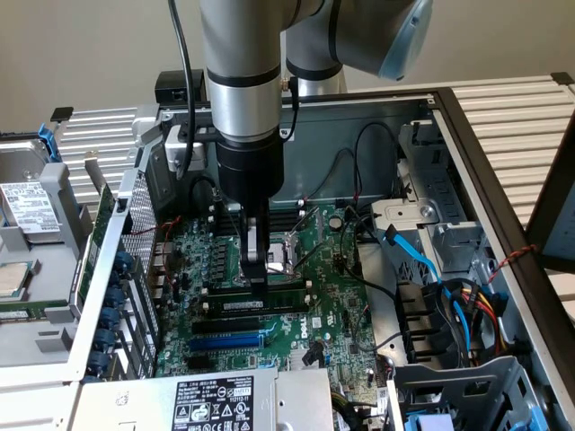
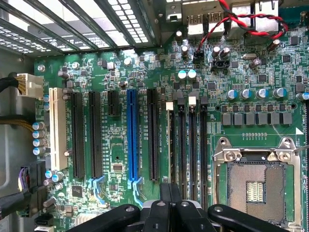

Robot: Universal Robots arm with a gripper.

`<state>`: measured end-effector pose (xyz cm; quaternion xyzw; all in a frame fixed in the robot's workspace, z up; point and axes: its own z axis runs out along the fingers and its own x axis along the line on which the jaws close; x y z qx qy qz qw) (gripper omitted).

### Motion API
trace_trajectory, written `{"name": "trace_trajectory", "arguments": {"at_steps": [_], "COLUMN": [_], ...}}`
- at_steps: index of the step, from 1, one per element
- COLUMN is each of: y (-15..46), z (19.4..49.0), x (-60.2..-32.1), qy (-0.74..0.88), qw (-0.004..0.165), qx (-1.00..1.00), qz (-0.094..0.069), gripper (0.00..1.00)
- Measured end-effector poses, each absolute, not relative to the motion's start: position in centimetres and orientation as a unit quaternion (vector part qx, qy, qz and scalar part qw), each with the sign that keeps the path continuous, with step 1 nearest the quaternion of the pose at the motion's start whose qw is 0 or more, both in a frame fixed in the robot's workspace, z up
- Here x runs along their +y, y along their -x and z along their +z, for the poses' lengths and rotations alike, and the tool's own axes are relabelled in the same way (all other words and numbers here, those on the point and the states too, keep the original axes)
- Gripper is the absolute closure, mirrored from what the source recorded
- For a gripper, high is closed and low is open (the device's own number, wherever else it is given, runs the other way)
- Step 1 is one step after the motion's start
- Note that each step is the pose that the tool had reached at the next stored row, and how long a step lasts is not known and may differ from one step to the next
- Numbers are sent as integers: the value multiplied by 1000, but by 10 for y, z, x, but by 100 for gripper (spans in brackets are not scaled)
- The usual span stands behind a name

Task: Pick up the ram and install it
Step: 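Press down the ram until it locks into place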

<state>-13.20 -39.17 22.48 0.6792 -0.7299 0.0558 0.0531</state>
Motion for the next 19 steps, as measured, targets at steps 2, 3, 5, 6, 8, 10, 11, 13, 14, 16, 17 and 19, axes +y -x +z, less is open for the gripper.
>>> {"name": "trace_trajectory", "arguments": {"at_steps": [2, 3, 5, 6, 8, 10, 11, 13, 14, 16, 17, 19], "y": [132, 132, 132, 132, 132, 132, 132, 132, 132, 132, 132, 132], "z": [225, 225, 225, 225, 225, 225, 225, 225, 225, 226, 227, 230], "x": [-392, -392, -392, -392, -392, -392, -392, -392, -392, -392, -392, -392], "qy": [-679, -679, -679, -679, -679, -679, -679, -679, -679, -679, -679, -679], "qw": [53, 53, 53, 53, 53, 53, 53, 53, 53, 53, 52, 53], "qx": [-730, -730, -730, -730, -730, -730, -730, -730, -730, -730, -730, -730], "qz": [56, 56, 56, 56, 56, 56, 56, 56, 56, 56, 56, 56], "gripper": [90, 90, 90, 90, 90, 90, 90, 90, 90, 90, 90, 90]}}
